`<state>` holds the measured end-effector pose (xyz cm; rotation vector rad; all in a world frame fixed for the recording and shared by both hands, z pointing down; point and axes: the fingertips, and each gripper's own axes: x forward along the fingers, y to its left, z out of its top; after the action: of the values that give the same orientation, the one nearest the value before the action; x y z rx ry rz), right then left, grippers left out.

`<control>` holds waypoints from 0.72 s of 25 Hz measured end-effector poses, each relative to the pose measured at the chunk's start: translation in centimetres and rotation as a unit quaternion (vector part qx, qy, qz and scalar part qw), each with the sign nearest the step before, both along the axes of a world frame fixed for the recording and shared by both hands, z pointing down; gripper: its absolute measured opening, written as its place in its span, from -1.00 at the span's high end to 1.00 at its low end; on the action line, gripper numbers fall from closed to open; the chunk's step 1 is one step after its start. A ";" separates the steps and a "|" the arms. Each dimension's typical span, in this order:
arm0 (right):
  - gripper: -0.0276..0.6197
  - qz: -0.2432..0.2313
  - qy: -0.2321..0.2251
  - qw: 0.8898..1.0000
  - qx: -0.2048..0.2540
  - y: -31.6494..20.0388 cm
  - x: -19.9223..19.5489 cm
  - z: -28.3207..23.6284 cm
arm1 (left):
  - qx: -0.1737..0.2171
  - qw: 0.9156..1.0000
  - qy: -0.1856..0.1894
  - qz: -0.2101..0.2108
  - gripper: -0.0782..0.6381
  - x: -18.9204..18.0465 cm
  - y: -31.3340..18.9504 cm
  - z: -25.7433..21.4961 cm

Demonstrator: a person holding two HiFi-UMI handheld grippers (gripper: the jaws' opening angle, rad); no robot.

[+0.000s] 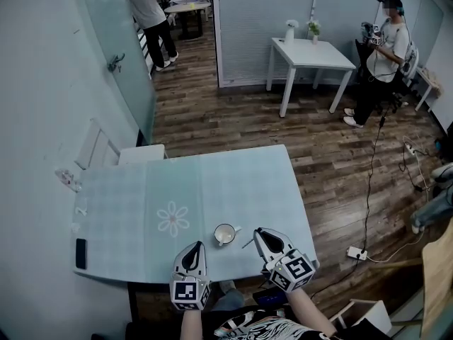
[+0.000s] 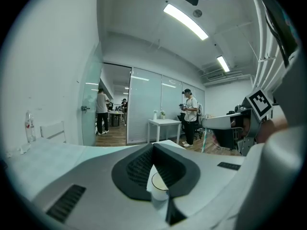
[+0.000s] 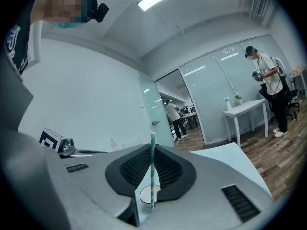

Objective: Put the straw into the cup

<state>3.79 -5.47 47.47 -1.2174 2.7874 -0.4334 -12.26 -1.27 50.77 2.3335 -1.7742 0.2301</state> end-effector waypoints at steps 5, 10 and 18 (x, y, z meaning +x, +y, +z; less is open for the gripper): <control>0.89 0.007 -0.003 1.000 -0.008 -2.0 -1.5 0.4 | -0.005 1.000 0.007 0.011 0.75 -1.2 -1.8 0.6; 0.89 0.004 -0.004 1.000 -0.012 -3.1 -3.1 0.1 | -0.016 0.999 0.019 0.024 0.75 -1.7 -3.4 1.7; 0.89 0.021 -0.021 1.000 -0.006 -3.7 -4.3 -0.2 | -0.012 0.998 0.011 0.061 0.75 -1.9 -5.3 1.5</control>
<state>-0.51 -9.19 47.31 -1.2516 2.7241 -0.4686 -14.16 -6.54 52.29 2.4192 -1.6128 0.2431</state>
